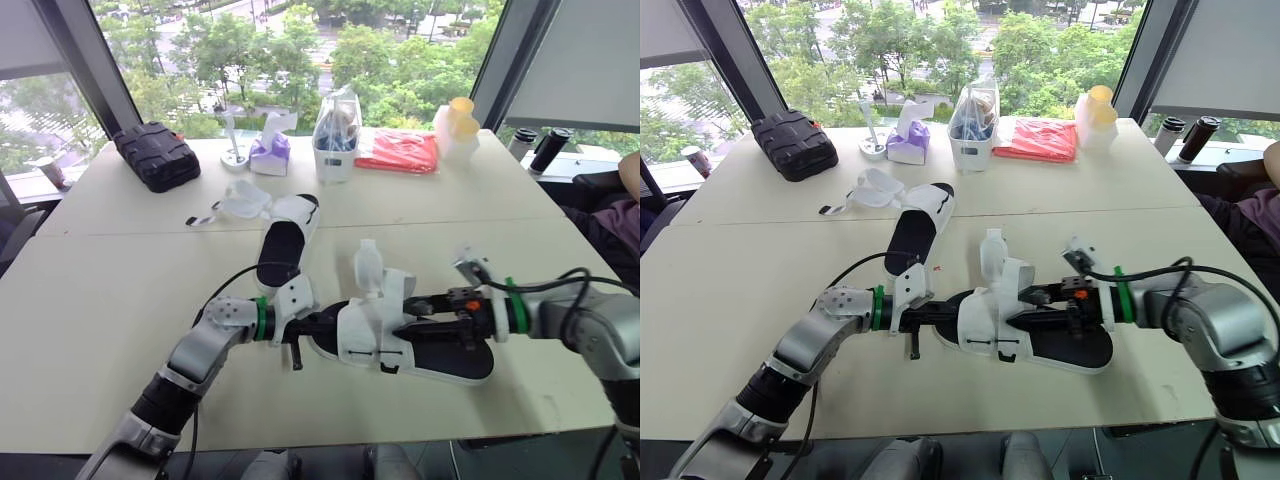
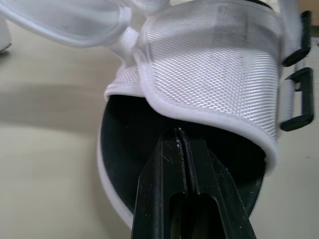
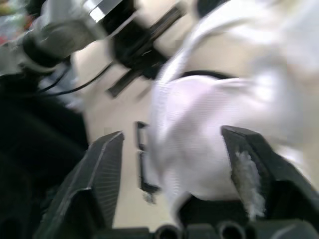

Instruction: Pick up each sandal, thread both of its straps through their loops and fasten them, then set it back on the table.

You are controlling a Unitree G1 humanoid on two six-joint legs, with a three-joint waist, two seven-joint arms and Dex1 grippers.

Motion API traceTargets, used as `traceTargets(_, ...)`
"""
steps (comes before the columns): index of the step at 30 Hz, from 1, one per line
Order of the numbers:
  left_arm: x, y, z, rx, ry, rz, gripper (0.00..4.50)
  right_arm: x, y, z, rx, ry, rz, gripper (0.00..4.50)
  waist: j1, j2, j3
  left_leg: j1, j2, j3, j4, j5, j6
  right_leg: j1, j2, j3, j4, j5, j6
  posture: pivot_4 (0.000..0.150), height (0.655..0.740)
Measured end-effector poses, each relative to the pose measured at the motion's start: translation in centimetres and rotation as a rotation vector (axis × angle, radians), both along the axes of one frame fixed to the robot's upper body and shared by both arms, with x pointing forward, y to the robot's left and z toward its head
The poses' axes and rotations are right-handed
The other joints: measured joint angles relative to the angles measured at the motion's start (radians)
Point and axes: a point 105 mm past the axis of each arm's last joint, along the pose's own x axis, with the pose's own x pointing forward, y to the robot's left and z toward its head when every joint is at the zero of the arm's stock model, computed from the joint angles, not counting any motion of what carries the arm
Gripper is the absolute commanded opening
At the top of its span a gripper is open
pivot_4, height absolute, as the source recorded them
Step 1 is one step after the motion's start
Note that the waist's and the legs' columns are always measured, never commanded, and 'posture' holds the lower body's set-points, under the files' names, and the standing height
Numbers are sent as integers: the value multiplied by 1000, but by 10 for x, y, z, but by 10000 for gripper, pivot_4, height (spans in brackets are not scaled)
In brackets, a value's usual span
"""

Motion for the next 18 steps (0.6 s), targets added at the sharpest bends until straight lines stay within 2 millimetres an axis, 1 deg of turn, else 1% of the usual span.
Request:
traceTargets(1, -1, -1, 0, -2, 8, -7, 0, -2, -6, 3, -3, -11, -33, 32928, 0, 0, 0, 0, 0, 0, 0, 0, 0, 0, 0, 0, 0, 0, 0, 1500, 7400)
traceTargets(2, -3, -2, 0, -7, 18, -22, 0, -10, -14, 2, -13, -5, -71, 32928, 2, 0, 0, 0, 0, 0, 0, 0, 0, 0, 0, 0, 0, 0, 0, 1500, 7400)
traceTargets(3, -4, -2, -1, -6, 25, -25, 0, -14, -16, 1, -21, 2, -86, 32928, 0, 0, 0, 0, 0, 0, 0, 0, 0, 0, 0, 0, 0, 0, 0, 1500, 7400)
traceTargets(5, -7, -5, -2, -10, 43, -49, 0, -36, -20, -9, -25, 60, -119, 32928, 2, 0, 0, 0, 0, 0, 0, 0, 1, 1, 0, 0, 0, 0, 0, 1500, 7400)
traceTargets(7, -9, -7, -3, -17, 63, -70, 0, -55, -13, -19, -12, 117, -113, 32928, -1, 0, 0, 0, 0, 0, 0, 0, 1, 1, 0, 0, 0, 0, 0, 1500, 7400)
traceTargets(10, -14, -14, -5, -20, 89, -122, 0, -74, 1, -34, 28, 166, -127, 32928, -2, 0, 0, 1, 1, 1, 0, 0, 1, 2, 0, 1, 0, 0, 0, 1500, 7400)
traceTargets(13, -16, -18, -6, -21, 101, -150, 0, -82, 10, -47, 32, 202, -145, 32928, -1, 0, 0, 2, 1, 1, 1, 0, 1, 2, 0, 1, 0, 0, 0, 1500, 7400)
traceTargets(18, -18, -22, -6, -24, 109, -174, 0, -83, 21, -58, 39, 224, -145, 32928, -1, 0, 0, 2, 1, 1, 1, 0, 1, 2, 0, 1, 0, 0, 1, 1500, 7400)
